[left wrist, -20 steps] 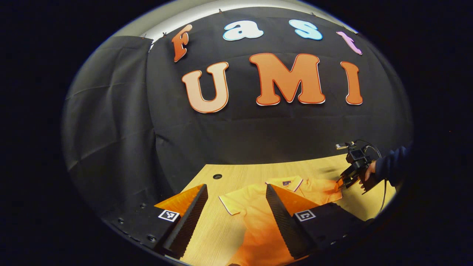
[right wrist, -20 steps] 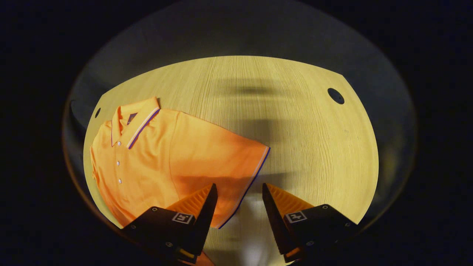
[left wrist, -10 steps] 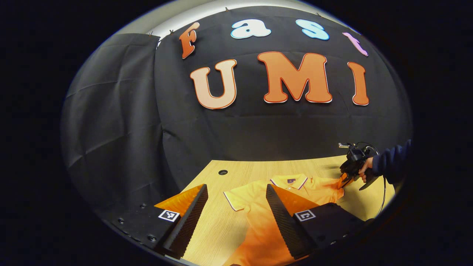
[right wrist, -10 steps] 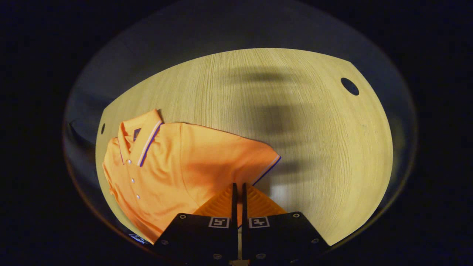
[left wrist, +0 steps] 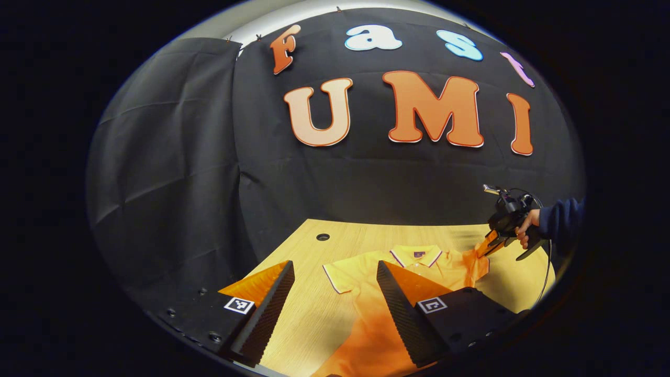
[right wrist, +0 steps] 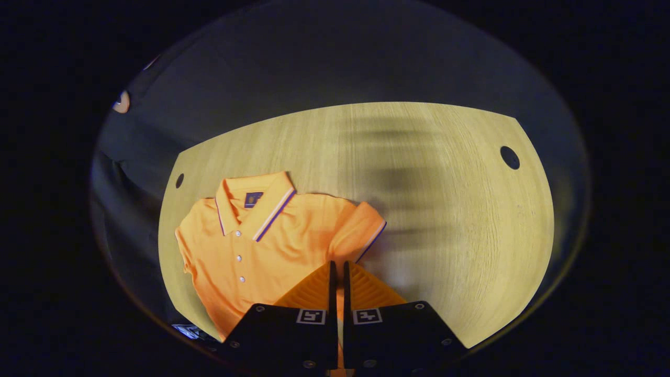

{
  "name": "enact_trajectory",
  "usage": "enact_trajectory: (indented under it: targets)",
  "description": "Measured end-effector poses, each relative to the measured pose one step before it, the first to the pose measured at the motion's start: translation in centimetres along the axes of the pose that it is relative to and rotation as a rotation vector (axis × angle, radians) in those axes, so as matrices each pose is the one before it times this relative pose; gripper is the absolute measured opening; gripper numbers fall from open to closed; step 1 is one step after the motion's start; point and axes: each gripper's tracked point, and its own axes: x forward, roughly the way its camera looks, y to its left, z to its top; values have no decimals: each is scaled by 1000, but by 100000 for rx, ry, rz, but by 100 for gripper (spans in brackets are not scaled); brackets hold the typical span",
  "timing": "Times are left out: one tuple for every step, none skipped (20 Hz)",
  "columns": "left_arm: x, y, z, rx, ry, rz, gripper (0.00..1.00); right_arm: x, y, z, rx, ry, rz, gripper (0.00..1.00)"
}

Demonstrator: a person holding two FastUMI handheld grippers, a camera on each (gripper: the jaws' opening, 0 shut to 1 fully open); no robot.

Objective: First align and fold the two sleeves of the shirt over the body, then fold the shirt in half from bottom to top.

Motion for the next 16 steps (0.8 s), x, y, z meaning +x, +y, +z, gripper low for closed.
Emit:
enact_trajectory:
  targets:
    - [100,349,-543,-737,1153,698,97,126,1054,-74,-2261,415,1135,5]
    - [-25,377,-155,-480,460,767,97,46,840,-17,-843,618,1216,5]
    - [85,457,-458,-736,1072,956,97,256,1376,-88,-349,910,2591,5]
    - [138,384,-356,-874,770,934,97,559,1102,-433,-1143,1829,1616,5]
    - [231,336,-501,-939,1112,747,97,499,860,-293,-1151,1061,791,5]
    - [71,342,-151,-443,545,912,97,321,860,-27,-859,497,1502,5]
    - [-17,319,-233,-226,468,668,97,199,815,-48,314,376,1400,5]
    - [176,364,-99,-136,162,1106,97,377,1319,161,-77,-134,2849,5]
    - [137,206,-91,-283,520,522,97,351,392,42,127,-42,304,5]
    - [171,144,3,-774,200,320,98,501,202,70,901,653,-199,5]
    - [260,223,130,-144,-129,197,97,803,658,-200,2670,1500,1176,5]
    - [284,-21,-19,-135,39,-618,97,389,360,-77,-371,596,1477,8]
    - [514,72,209,-383,-207,-146,97,372,75,-221,-1189,-91,-36,13]
    - [392,-17,229,-257,-166,-708,97,-22,18,-25,-1133,-479,-400,5]
    - [351,-149,-4,-185,564,-944,97,-107,215,24,-575,-727,376,24]
    - [565,-78,33,-292,268,-1847,97,-144,263,-124,-653,-79,323,39]
